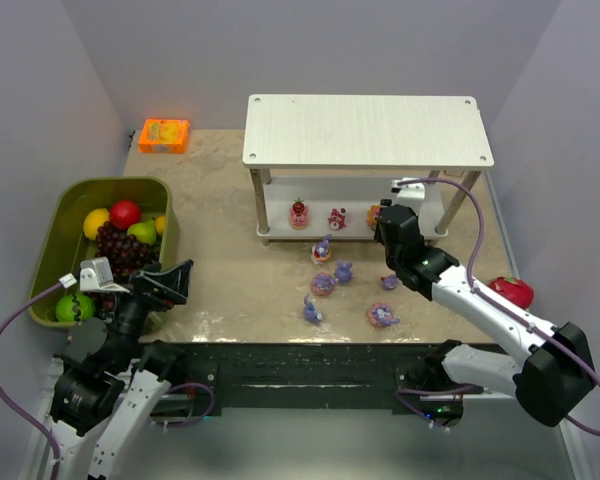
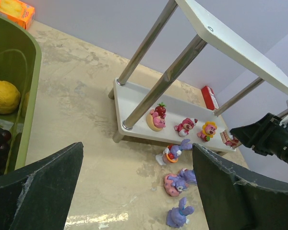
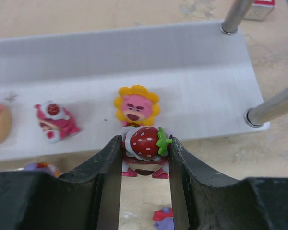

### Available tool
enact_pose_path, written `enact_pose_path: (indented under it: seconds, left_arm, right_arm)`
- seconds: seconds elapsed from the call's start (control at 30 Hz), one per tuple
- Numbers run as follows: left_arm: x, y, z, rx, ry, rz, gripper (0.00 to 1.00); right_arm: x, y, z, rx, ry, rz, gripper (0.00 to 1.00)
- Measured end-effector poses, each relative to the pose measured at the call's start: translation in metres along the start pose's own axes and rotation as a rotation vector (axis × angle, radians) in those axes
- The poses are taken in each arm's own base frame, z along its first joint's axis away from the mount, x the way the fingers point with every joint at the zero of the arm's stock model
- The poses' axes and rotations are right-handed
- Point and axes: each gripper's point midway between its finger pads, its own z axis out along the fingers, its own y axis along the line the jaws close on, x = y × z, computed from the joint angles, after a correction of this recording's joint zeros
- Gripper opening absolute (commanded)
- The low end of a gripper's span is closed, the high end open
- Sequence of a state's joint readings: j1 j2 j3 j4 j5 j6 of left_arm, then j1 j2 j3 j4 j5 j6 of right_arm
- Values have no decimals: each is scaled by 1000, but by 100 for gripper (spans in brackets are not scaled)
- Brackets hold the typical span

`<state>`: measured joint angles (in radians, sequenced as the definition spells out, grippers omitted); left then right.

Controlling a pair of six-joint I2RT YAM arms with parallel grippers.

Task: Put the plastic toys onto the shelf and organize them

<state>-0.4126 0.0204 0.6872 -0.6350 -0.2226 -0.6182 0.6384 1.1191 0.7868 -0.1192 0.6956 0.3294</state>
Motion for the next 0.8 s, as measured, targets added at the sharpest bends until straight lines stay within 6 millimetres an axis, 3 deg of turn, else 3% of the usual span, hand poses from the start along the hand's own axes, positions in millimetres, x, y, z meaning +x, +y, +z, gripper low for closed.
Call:
enact_pose_path:
  seconds: [0.2, 0.37, 0.63, 0.8]
  left_arm:
    - [0, 0, 0, -1, 0, 1, 100]
    - [1, 0, 1, -3, 6, 2, 99]
    - [2, 0, 2, -5, 11, 3, 99]
    - [4, 1, 4, -8, 20, 5, 100]
  right_arm:
    - [18, -43, 19, 121, 35, 8, 0]
    - [22, -57, 34, 151, 25, 1, 0]
    - [8, -86, 63, 150, -27, 47, 0]
    - [23, -95, 77, 125, 3, 48, 0]
